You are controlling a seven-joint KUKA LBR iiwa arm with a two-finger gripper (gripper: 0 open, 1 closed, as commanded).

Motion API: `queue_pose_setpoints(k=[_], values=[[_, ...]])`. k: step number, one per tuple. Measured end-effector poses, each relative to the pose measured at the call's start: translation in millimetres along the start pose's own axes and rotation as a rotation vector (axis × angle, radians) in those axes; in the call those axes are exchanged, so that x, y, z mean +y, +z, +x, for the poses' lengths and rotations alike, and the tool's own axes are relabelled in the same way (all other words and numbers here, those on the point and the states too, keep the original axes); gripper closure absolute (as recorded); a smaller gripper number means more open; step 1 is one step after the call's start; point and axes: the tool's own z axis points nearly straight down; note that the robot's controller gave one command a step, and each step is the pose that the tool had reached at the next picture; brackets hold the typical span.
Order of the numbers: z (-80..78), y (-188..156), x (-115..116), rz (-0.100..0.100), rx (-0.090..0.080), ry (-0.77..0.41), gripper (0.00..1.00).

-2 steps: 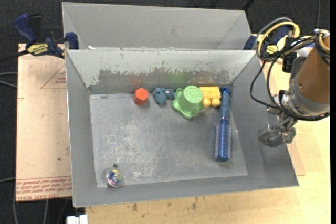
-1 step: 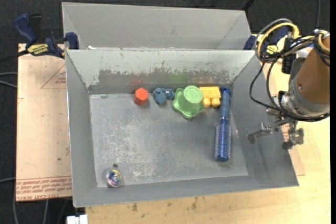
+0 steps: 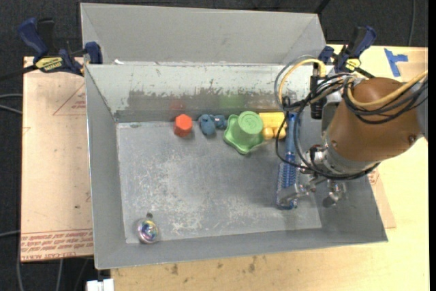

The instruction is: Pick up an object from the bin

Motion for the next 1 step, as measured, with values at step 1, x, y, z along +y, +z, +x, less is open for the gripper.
queue_pose_setpoints(k=[1], values=[[-6.2,45.4,-30.7,0.005,0.002,-0.259,0.0]])
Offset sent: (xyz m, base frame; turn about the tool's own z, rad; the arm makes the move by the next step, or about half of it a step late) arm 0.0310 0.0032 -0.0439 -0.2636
